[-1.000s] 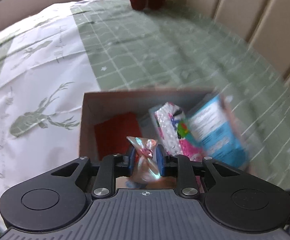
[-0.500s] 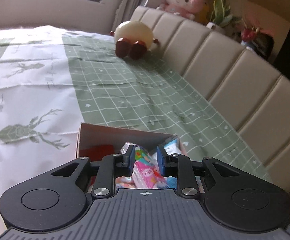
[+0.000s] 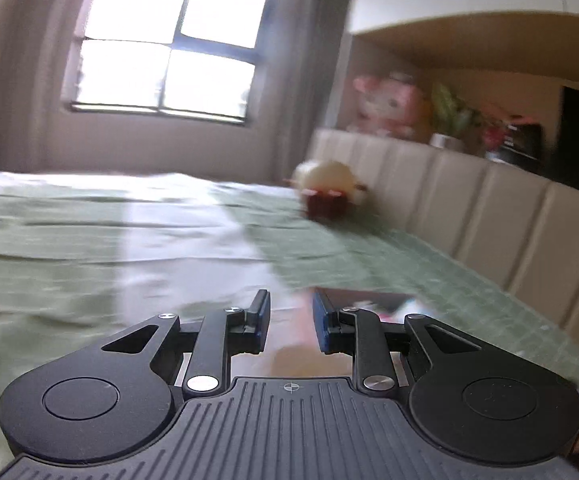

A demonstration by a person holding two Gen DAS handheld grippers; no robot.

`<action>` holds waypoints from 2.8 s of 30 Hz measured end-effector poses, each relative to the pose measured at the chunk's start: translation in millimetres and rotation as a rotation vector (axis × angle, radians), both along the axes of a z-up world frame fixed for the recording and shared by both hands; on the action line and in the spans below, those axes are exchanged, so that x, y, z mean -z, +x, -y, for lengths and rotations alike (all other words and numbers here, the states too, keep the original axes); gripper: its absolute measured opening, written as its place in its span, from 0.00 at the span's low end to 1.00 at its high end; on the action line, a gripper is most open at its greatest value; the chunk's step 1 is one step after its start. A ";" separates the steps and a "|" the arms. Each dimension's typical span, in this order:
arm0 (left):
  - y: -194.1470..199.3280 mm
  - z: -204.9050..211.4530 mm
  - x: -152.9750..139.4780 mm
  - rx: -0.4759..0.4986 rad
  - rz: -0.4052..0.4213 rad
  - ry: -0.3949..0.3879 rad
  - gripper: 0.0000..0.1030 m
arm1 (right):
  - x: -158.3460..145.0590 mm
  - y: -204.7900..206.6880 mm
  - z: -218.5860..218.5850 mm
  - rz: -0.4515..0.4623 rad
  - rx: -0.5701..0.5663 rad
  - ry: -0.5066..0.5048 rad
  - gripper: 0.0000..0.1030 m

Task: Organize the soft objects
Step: 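Move the left gripper to the yellow rabbit toy and the right to the black bracelet, then grasp the yellow rabbit ears with the left gripper while the right grasps the black bead bracelet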

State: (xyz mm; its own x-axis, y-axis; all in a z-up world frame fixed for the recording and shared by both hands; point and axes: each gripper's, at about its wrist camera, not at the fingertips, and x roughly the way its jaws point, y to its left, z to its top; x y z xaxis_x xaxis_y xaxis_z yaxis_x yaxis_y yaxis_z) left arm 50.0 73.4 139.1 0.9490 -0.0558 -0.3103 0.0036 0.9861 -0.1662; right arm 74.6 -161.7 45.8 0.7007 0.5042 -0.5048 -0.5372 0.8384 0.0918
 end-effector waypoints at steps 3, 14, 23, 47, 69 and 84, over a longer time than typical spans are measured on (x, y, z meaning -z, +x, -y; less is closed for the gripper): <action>-34.2 -30.6 15.1 -0.092 -0.053 -0.020 0.25 | 2.7 -12.3 -31.4 -0.004 -0.077 -0.046 0.50; -89.3 -69.3 80.7 -0.156 -0.163 -0.124 0.25 | 25.5 -51.0 -119.2 -0.004 -0.209 -0.170 0.50; -70.5 -15.3 72.9 -0.039 -0.090 -0.091 0.25 | 42.0 -51.1 -90.5 0.031 -0.066 -0.214 0.50; -25.7 29.9 83.1 -0.249 -0.200 0.121 0.26 | 52.5 -45.7 -66.1 -0.014 -0.065 -0.089 0.55; -17.3 -5.3 110.0 -0.177 -0.207 -0.085 0.24 | 54.1 -43.1 -68.5 -0.028 -0.075 -0.092 0.60; -116.8 -45.9 77.4 -0.207 -0.044 -0.022 0.18 | 27.6 -44.4 -130.4 0.048 -0.183 -0.243 0.47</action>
State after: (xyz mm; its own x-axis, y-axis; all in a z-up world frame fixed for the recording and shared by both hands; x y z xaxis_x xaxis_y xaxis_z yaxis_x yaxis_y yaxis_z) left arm -66.7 119.3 61.7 0.9264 0.1319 -0.3527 -0.2066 0.9611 -0.1833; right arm 30.2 -31.4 18.2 0.6354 0.4927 -0.5946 -0.6803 0.7215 -0.1291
